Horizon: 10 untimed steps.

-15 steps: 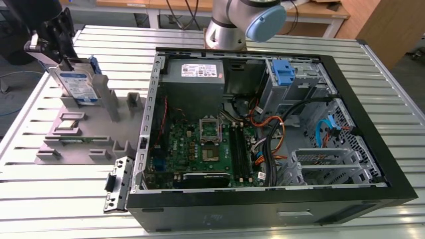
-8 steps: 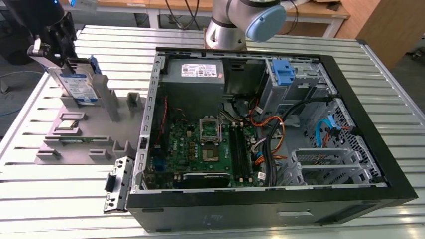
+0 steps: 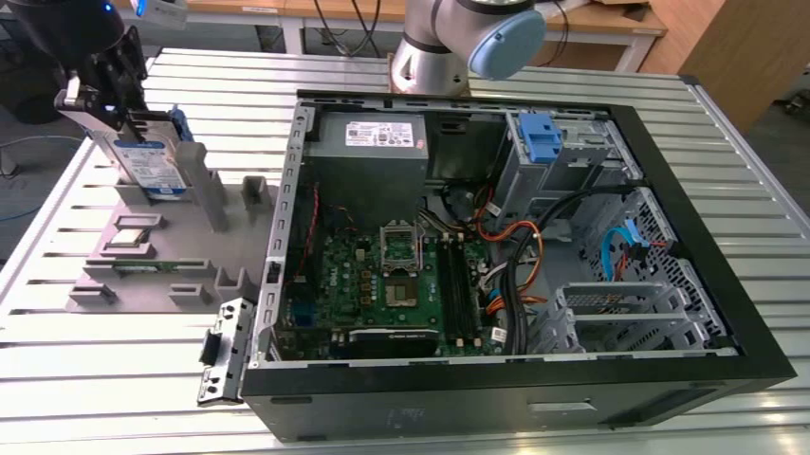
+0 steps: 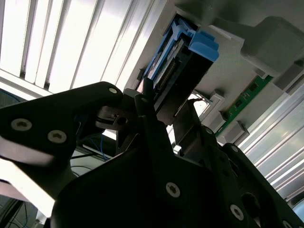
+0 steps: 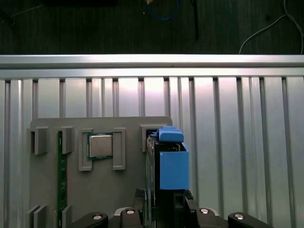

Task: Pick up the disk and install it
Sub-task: 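Pick up the disk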

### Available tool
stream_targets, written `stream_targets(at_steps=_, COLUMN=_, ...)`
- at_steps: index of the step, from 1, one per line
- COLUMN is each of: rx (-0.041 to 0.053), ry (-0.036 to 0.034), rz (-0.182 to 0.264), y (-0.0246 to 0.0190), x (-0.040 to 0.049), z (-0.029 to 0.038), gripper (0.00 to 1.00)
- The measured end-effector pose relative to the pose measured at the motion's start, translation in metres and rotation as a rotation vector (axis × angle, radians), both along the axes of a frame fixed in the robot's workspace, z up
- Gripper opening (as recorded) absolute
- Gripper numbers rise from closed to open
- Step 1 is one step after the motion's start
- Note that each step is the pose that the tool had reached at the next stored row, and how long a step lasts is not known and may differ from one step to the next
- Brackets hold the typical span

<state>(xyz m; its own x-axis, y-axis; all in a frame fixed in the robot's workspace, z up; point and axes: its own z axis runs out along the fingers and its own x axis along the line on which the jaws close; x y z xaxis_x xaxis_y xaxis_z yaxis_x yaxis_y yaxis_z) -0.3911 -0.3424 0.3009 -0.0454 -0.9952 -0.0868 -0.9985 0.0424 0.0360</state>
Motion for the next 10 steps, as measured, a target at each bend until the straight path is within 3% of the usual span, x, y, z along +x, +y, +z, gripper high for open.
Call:
stream_targets(at_steps=9, rx=0.0000, ry=-0.0002, rz=0.000, y=0.0000, x=0.0000, z=-0.0003, gripper=0.42)
stream_targets(at_steps=10, rx=0.0000, ry=-0.0001, rz=0.000, y=0.0000, x=0.0000, z=-0.0003, gripper=0.35)
